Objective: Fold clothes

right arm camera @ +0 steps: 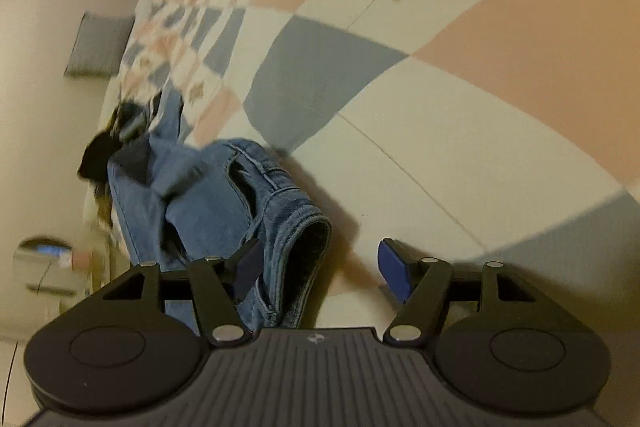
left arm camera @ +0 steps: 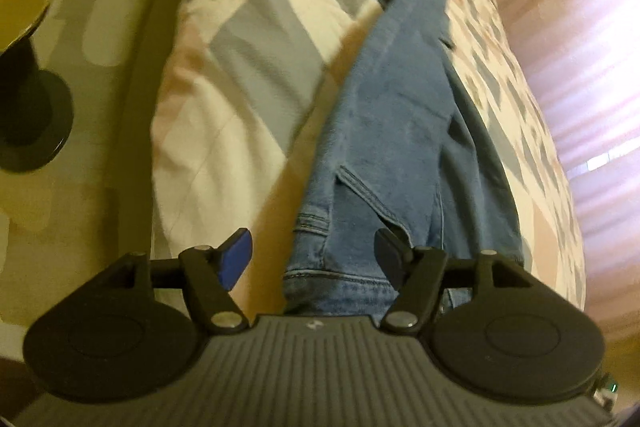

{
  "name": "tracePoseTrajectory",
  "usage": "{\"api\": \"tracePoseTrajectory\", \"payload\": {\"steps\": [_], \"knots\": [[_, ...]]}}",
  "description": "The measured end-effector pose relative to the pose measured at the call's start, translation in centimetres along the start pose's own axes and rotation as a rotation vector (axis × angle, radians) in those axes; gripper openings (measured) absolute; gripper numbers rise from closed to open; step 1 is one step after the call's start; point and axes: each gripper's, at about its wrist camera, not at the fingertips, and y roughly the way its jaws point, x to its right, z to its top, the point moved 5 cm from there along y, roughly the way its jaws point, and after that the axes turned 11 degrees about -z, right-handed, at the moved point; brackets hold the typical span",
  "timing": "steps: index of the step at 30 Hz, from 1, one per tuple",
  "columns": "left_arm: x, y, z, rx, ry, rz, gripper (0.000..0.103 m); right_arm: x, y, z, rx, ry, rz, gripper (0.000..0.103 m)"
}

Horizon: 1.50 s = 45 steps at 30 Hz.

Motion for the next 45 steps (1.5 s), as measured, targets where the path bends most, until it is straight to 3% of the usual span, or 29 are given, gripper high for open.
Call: {"api": "tracePoseTrajectory", "payload": {"steps": [5,8,10,11,13,14,15,17,20,24,27,30,33,34,36,40,45], "knots": [[-0.5,1.3,0.6,-0.001,0.004,0.026,0.063,-0.5,1.5,0.1,-0.041,-0.069,0.044,0.067],[-0.5,3.8,1.2,-0.045,0.035,-0.007,0.063,-1.0,2.6,0.0,-0.033,-0.049,0.085,0.067],[-0.5,5.4,1.9,-0.073,0.050,-0.021,0.057,-1.8,3.5,-0.3,-0.037,-0.041,0.111,0.066],[-0.5,6.1,2.2,-0.088,0.057,-0.026,0.054,-2.2,4.0,-0.4,-0.039,-0.037,0.124,0.063],[-0.3,7.6,2.8,-0.117,0.075,-0.035,0.036,-3.2,5.6,-0.7,-0.051,-0.034,0.111,0.045],[0.1,8.0,3.1,-0.133,0.097,-0.039,0.031,-3.7,6.4,-0.6,-0.055,-0.023,0.088,0.031],[0.6,8.3,3.5,-0.153,0.115,-0.049,0.014,-4.1,7.0,-0.4,-0.056,0.004,0.068,0.019],[2.2,8.4,4.3,-0.171,0.161,-0.048,0.005,-5.0,7.5,0.3,-0.061,0.049,0.040,0.015],[5.5,6.5,4.4,-0.125,0.213,-0.099,0.004,-8.2,5.1,1.8,-0.014,-0.063,0.069,0.012],[9.6,0.5,-0.5,-0.016,0.198,-0.210,0.004,-10.6,-3.1,3.8,0.078,-0.167,0.205,0.011],[10.4,-2.6,-7.4,0.011,0.097,-0.219,0.005,-7.8,-9.3,4.9,0.091,-0.213,0.239,0.011],[9.3,-1.5,-16.1,-0.041,-0.057,-0.157,0.005,-0.6,-11.7,6.0,0.035,-0.178,0.142,0.012],[7.3,2.0,-22.1,-0.081,-0.188,-0.062,0.005,6.1,-10.1,6.7,-0.068,-0.181,0.016,0.014],[6.7,2.8,-23.1,-0.070,-0.207,-0.026,0.008,7.8,-9.0,6.9,-0.095,-0.178,-0.030,0.017],[6.1,3.5,-23.5,-0.036,-0.242,-0.019,0.010,10.1,-7.4,7.7,-0.115,-0.138,-0.034,0.039],[7.2,4.4,-22.5,-0.057,-0.207,0.009,0.015,10.9,-5.3,8.8,-0.154,-0.049,0.006,0.044],[10.3,6.2,-21.9,-0.175,-0.002,0.120,0.022,10.1,-4.0,9.3,-0.176,0.052,0.029,0.043]]}}
